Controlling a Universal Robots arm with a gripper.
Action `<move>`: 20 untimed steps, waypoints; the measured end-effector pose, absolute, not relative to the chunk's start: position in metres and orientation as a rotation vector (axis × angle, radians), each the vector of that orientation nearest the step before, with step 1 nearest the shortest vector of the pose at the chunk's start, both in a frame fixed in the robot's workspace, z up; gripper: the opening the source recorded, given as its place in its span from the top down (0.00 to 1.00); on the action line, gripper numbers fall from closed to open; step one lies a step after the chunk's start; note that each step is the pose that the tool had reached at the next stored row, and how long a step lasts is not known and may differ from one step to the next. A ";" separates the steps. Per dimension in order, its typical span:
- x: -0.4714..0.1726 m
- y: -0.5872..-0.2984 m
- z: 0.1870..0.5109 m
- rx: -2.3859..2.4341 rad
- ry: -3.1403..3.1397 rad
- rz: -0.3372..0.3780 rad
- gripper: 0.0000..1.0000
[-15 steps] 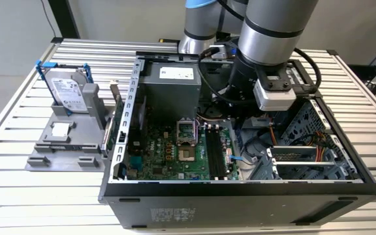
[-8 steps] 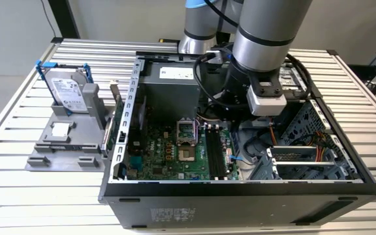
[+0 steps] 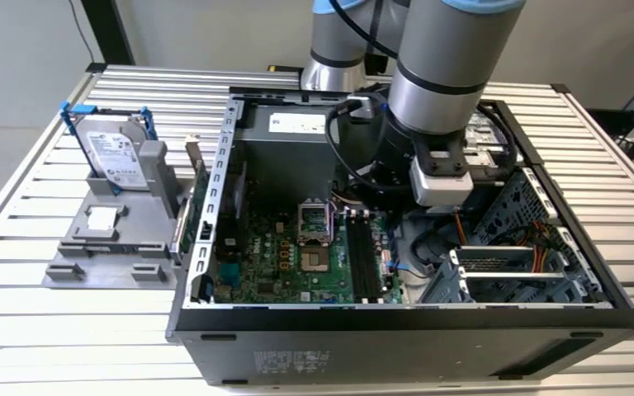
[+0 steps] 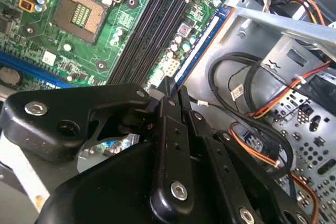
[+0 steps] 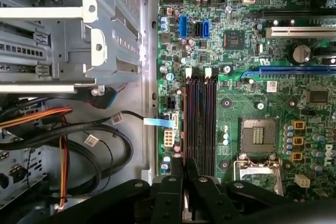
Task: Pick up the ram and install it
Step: 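Insert the ram into the slot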
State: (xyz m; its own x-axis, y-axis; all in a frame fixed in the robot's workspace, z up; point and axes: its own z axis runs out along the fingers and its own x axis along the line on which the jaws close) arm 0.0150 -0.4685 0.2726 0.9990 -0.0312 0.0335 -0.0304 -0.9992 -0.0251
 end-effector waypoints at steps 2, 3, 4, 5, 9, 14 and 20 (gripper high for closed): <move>0.015 -0.468 0.269 -3.116 0.055 -0.053 1.00; 0.015 -0.468 0.267 -3.116 0.057 -0.053 1.00; 0.015 -0.468 0.265 -3.116 0.059 -0.053 1.00; 0.015 -0.468 0.263 -3.116 0.059 -0.053 1.00; 0.015 -0.468 0.256 -3.116 0.059 -0.053 1.00; 0.015 -0.468 0.247 -3.116 0.058 -0.053 1.00; 0.011 -0.468 0.236 -3.116 0.051 -0.053 1.00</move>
